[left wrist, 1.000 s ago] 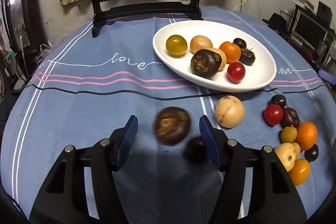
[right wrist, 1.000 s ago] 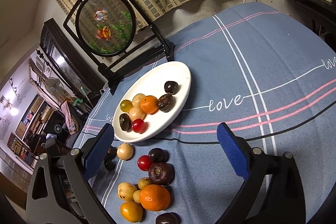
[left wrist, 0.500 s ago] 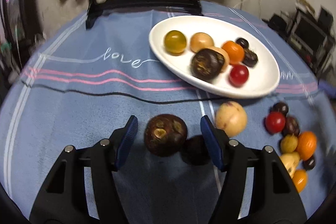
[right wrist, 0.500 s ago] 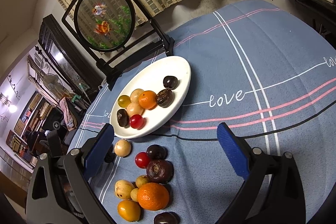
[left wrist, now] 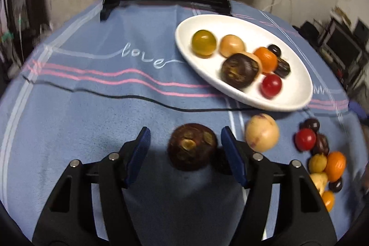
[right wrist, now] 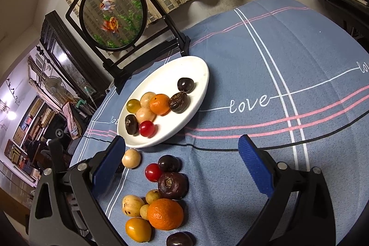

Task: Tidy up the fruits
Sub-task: 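Lift the patterned fruit with left tool while right tool grasps a dark round fruit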

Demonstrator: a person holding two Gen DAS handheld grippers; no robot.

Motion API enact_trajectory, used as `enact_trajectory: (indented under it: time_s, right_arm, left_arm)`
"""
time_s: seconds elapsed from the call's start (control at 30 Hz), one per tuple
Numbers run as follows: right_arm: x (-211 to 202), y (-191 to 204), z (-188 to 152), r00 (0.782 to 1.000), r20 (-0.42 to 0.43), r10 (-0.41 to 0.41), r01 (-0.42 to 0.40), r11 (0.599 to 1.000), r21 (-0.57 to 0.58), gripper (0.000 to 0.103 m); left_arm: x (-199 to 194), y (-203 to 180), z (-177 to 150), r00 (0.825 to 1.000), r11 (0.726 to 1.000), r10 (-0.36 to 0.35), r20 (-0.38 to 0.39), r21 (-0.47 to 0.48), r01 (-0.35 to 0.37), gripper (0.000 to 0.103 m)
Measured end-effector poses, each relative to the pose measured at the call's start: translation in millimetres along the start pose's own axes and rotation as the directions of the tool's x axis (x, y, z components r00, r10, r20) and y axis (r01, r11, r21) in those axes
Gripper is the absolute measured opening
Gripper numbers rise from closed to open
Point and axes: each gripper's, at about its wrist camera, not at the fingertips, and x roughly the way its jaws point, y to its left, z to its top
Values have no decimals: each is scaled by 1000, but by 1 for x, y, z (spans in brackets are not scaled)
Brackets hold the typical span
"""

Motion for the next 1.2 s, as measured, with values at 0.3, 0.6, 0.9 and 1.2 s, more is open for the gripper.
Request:
enact_trajectory:
  time_s: [0.3, 0.6, 0.9, 1.2]
  right_arm:
    - [-1, 1, 0, 1000, 3, -2, 2, 1000, -4, 99]
    - [1, 6, -2, 1000, -2, -1, 1, 999, -32, 99]
    - [-13, 21, -57, 997, -78, -8, -5, 986, -165, 99]
    - [-25, 41, -116, 967, -175, -184, 88, 890, -447, 60]
  left_arm:
    - [-2, -14, -14, 988, 979, 150, 29, 135, -152, 63]
    - [-1, -11, -11, 995, 987, 102, 23, 122, -104, 43]
    - [0, -12, -11, 994, 988, 104, 18, 116, -105, 43]
    - [0, -12, -11, 994, 988, 106, 18, 115, -108, 43]
